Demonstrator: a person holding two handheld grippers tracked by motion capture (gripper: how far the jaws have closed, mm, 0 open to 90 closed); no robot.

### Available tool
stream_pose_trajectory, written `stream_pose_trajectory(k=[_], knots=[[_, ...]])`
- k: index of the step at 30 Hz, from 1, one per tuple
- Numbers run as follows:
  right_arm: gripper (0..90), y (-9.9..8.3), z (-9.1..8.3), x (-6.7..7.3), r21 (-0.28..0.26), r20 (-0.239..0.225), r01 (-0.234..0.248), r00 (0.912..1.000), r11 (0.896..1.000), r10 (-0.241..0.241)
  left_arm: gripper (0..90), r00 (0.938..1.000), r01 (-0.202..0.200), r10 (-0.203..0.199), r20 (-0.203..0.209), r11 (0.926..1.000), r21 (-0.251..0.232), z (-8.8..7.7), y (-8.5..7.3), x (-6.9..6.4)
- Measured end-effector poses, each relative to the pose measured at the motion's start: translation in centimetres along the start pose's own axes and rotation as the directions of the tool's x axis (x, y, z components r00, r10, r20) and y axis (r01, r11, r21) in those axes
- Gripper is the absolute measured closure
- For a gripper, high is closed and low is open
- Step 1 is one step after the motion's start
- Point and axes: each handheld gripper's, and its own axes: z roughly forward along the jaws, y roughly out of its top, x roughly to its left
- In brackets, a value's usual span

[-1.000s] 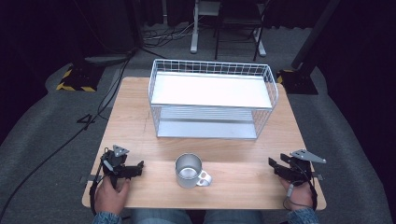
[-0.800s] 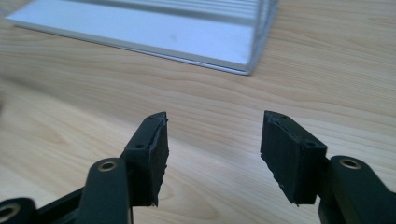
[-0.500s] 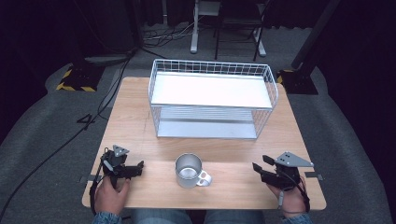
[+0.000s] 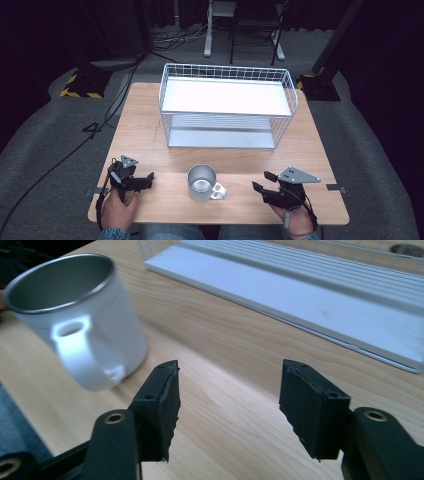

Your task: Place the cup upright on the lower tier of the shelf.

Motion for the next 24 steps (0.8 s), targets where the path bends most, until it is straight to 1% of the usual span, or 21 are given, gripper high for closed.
stream_pose_trajectory(k=[1,2,3,4,6,7,11,12,14,15,16,17,20,21,23,24], knots=[[41.3,0.2,0.4,0.9,0.010,-0.026,0.012,0.9996,1.000,-0.011,0.4,1.0000,0.000,0.000,0.000,1.0000,0.000,0.0,0.0,0.0],[41.3,0.2,0.4,0.9,0.010,-0.026,0.012,0.9996,1.000,-0.011,0.4,1.0000,0.000,0.000,0.000,1.0000,0.001,0.0,0.0,0.0],[41.7,0.3,0.8,1.7,0.024,-0.043,0.033,0.9986,0.999,-0.032,0.4,1.0000,0.000,0.000,0.000,1.0000,0.000,0.0,0.0,0.0],[41.7,0.3,0.8,1.7,0.024,-0.043,0.033,0.9986,0.999,-0.032,0.4,1.0000,0.000,0.000,0.000,1.0000,0.000,0.0,0.0,0.0],[43.1,0.5,1.3,2.5,0.028,-0.064,0.052,0.9967,0.998,-0.050,0.4,1.0000,0.000,0.000,0.000,1.0000,0.000,0.0,0.0,0.0],[43.3,0.7,1.8,3.1,0.031,-0.093,0.054,0.9944,0.998,-0.051,0.4,1.0000,0.000,0.000,0.000,1.0000,0.001,0.0,0.0,0.0],[43.6,1.0,2.7,4.3,0.039,-0.141,0.065,0.9882,0.997,-0.059,0.4,1.0000,0.000,0.000,0.000,1.0000,0.000,0.0,0.0,0.0],[43.6,1.0,2.7,4.3,0.039,-0.141,0.065,0.9882,0.997,-0.059,0.4,1.0000,0.000,0.000,0.000,1.0000,0.000,0.0,0.0,0.0],[43.8,1.1,3.3,4.8,0.044,-0.165,0.069,0.9845,0.997,-0.061,0.4,1.0000,0.000,0.000,0.000,1.0000,0.000,0.0,0.0,0.0],[44.1,1.1,3.7,5.0,0.049,-0.187,0.068,0.9807,0.996,-0.058,0.4,1.0000,0.000,0.000,0.000,1.0000,0.000,0.0,0.0,0.0],[44.1,1.1,3.7,5.0,0.049,-0.187,0.068,0.9807,0.996,-0.058,0.4,1.0000,0.000,0.000,0.000,1.0000,0.000,0.0,0.0,0.0],[44.6,1.1,4.0,5.3,0.055,-0.205,0.075,0.9768,0.996,-0.063,0.4,1.0000,0.000,0.000,0.000,1.0000,0.000,0.0,0.0,0.0],[45.3,1.2,4.3,5.6,0.062,-0.210,0.088,0.9749,0.994,-0.073,0.4,1.0000,0.000,0.000,0.000,1.0000,0.000,0.0,0.0,0.0],[46.6,1.2,4.7,5.8,0.066,-0.225,0.090,0.9716,0.994,-0.073,0.4,1.0000,0.001,-0.001,0.000,1.0000,0.000,0.0,0.0,0.0],[47.4,1.3,4.9,5.9,0.071,-0.232,0.090,0.9700,0.993,-0.072,0.4,1.0000,0.000,0.000,0.001,1.0000,0.000,0.0,0.0,0.0],[48.5,1.3,5.1,5.9,0.075,-0.245,0.090,0.9670,0.993,-0.069,0.4,1.0000,-0.001,0.001,0.001,1.0000,0.000,0.0,0.0,0.0]])
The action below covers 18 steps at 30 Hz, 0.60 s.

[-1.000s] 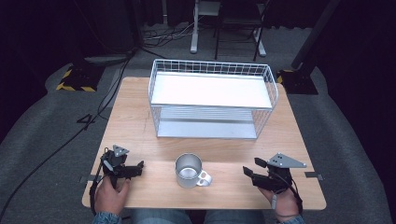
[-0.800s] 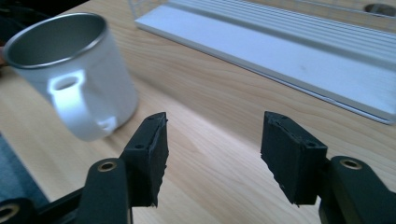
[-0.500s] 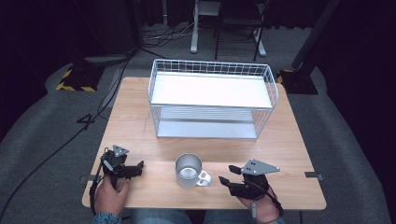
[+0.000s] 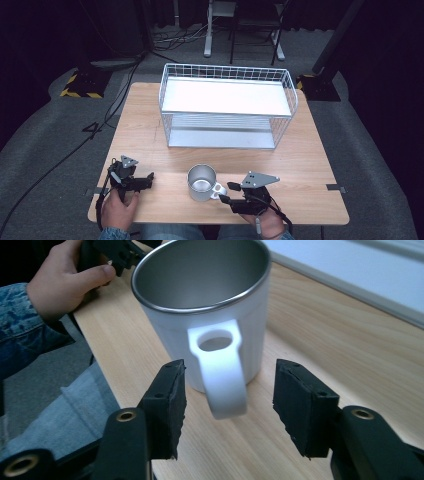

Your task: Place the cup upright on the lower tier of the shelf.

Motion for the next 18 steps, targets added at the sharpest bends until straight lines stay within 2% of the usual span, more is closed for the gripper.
stream_pose_trajectory(k=[2,5,7,9,12,15,18], knots=[[51.8,0.1,0.5,0.0,0.008,-0.015,-0.001,0.9999,1.000,0.001,0.4,1.0000,-0.001,0.001,0.000,1.0000,0.000,0.0,0.0,0.0],[57.1,0.3,1.4,0.0,0.033,-0.018,0.028,0.9995,0.999,-0.028,0.4,1.0000,0.001,-0.001,0.000,1.0000,-0.001,0.0,0.0,0.0],[57.4,0.4,1.6,0.0,0.042,-0.020,0.038,0.9991,0.998,-0.037,0.4,1.0000,0.001,-0.001,0.000,1.0000,-0.001,0.0,0.0,0.0],[57.6,0.5,2.3,0.0,0.078,-0.012,0.054,0.9985,0.996,-0.053,0.4,1.0000,0.001,-0.001,0.000,1.0000,-0.001,0.0,0.0,0.0],[60.1,0.5,2.5,0.1,0.078,-0.002,0.063,0.9980,0.995,-0.063,0.4,1.0000,-0.001,0.001,0.000,1.0000,0.000,0.0,0.0,0.0],[67.6,0.6,2.4,0.1,0.078,-0.002,0.077,0.9970,0.994,-0.077,0.4,1.0000,-0.001,0.001,0.000,1.0000,0.000,0.0,0.0,0.0],[68.4,0.7,2.3,0.2,0.079,0.002,0.086,0.9963,0.993,-0.086,0.4,1.0000,-0.001,0.001,0.000,1.0000,0.000,0.0,0.0,0.0]])
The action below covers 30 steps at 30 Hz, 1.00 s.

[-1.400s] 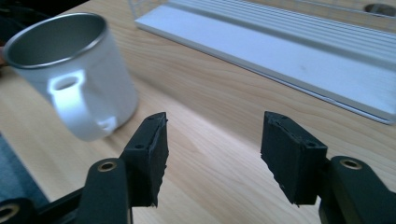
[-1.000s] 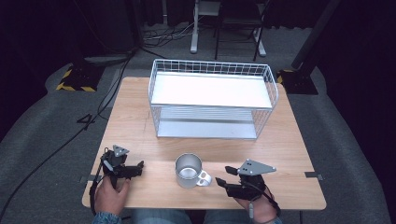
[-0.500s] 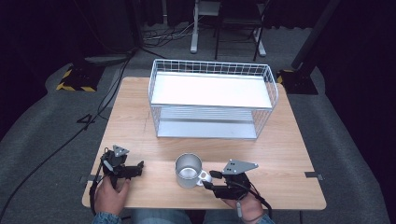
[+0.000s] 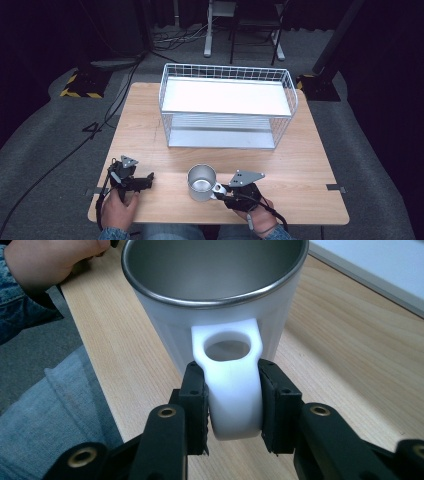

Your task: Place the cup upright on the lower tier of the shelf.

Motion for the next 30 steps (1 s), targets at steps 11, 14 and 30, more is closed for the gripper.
stream_pose_trajectory(k=[11,14,30], knots=[[71.1,0.1,-0.3,0.6,-0.042,0.033,0.039,0.9987,0.998,-0.038,0.4,1.0000,0.002,-0.002,0.000,1.0000,-0.001,0.0,0.0,0.0],[71.2,0.1,-0.5,0.5,-0.067,0.038,0.032,0.9988,0.997,-0.029,0.4,1.0000,0.000,0.000,0.000,1.0000,0.000,0.0,0.0,0.0],[71.3,1.3,-2.3,-0.3,-0.152,0.074,0.016,0.9972,0.988,-0.005,0.4,1.0000,0.000,0.000,0.000,1.0000,0.000,0.0,0.0,0.0]])
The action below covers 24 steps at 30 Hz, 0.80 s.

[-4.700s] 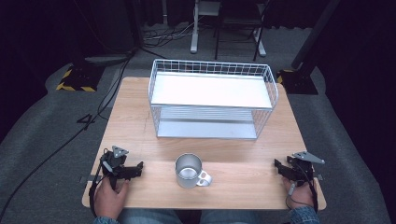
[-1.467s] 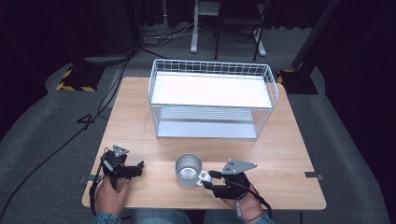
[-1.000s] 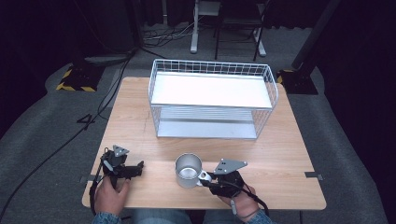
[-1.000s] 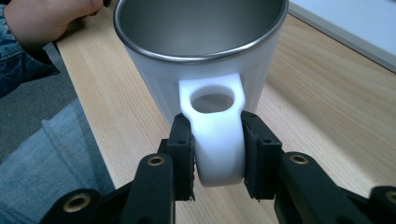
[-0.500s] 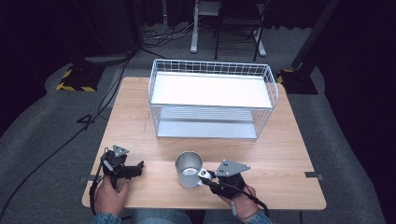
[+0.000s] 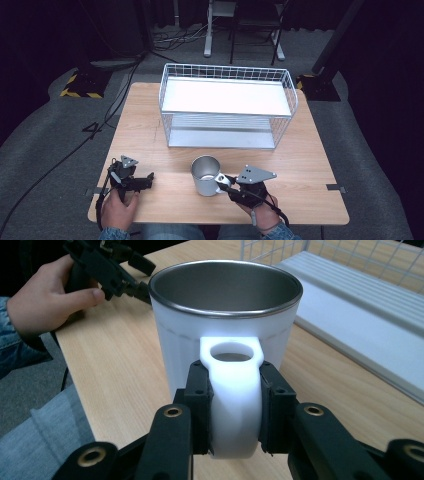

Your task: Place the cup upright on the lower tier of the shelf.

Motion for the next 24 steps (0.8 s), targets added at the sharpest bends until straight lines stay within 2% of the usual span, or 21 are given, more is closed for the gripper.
stream_pose_trajectory(k=[10,11,17,21,24], knots=[[71.4,1.7,-0.1,-2.0,-0.064,0.062,-0.049,0.9967,0.997,0.053,0.4,1.0000,0.000,0.000,0.000,1.0000,0.000,0.0,0.0,0.0],[71.3,2.2,-0.1,-2.5,-0.075,0.069,-0.061,0.9954,0.995,0.066,0.4,1.0000,-0.001,0.001,0.000,1.0000,0.000,0.0,0.0,0.0],[71.3,3.0,0.3,-3.6,-0.093,0.094,-0.067,0.9927,0.993,0.075,0.4,1.0000,0.000,0.000,0.000,1.0000,0.000,0.0,0.0,0.0],[71.3,3.5,0.9,-4.9,-0.114,0.141,-0.075,0.9858,0.991,0.091,0.4,1.0000,0.002,-0.002,0.000,1.0000,-0.002,0.0,0.0,0.0],[71.3,3.7,1.2,-5.8,-0.132,0.157,-0.088,0.9816,0.987,0.109,0.4,1.0000,0.000,0.000,0.000,1.0000,0.000,0.0,0.0,0.0]])
